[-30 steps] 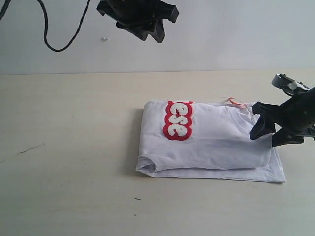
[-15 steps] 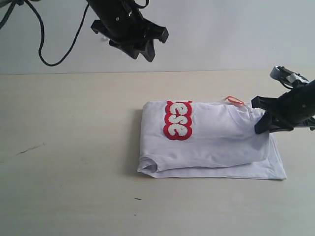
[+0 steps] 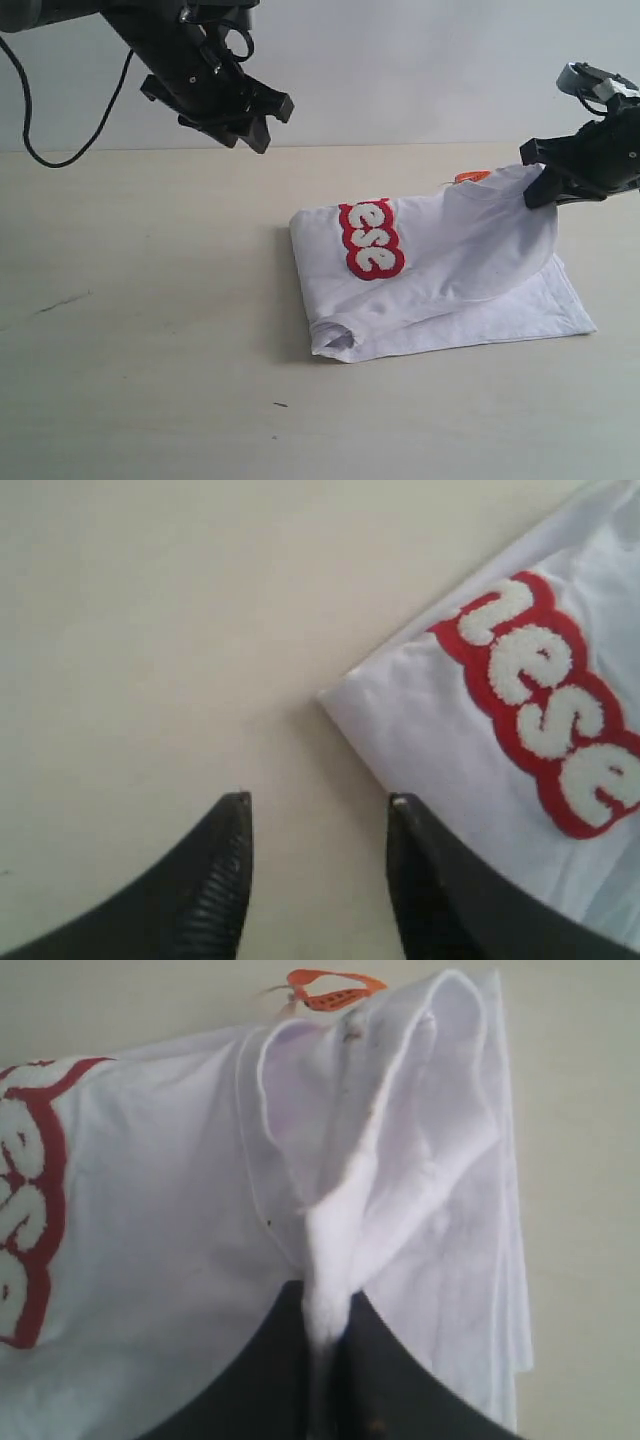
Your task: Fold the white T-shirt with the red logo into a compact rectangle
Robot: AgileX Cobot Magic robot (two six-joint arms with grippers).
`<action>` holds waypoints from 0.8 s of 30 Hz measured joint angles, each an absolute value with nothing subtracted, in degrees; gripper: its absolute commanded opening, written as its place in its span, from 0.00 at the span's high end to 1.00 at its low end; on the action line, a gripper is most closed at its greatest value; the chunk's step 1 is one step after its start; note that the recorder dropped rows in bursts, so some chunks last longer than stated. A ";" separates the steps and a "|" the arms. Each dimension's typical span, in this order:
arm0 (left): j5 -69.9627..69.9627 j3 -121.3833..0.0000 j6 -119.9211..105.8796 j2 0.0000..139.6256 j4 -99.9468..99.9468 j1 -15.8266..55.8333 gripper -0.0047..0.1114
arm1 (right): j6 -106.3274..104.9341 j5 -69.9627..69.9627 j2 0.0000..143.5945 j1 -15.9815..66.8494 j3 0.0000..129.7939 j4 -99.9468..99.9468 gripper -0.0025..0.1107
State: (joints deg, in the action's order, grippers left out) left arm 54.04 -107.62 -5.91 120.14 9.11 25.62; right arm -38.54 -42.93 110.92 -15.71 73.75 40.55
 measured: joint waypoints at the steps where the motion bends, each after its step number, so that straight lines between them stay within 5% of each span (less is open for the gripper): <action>1: 53.72 -106.69 -6.18 119.82 9.11 25.34 0.59 | -38.54 -42.17 110.92 -15.71 73.75 40.10 0.78; 7: 48.06 -98.55 -8.33 117.19 8.86 24.06 0.59 | -35.58 -32.09 110.92 -15.71 73.87 33.74 0.72; 9: 45.58 -96.71 -8.64 117.07 8.86 24.06 0.59 | -34.21 -31.94 110.92 -15.71 73.87 33.23 0.77; 12: 43.98 -94.87 -8.76 117.07 8.86 24.06 0.59 | -33.23 -34.59 111.17 -14.86 73.87 32.02 0.98; 24: 40.89 -90.32 -9.09 113.11 8.86 22.76 0.59 | -32.83 -37.67 122.23 -6.37 74.63 25.32 0.98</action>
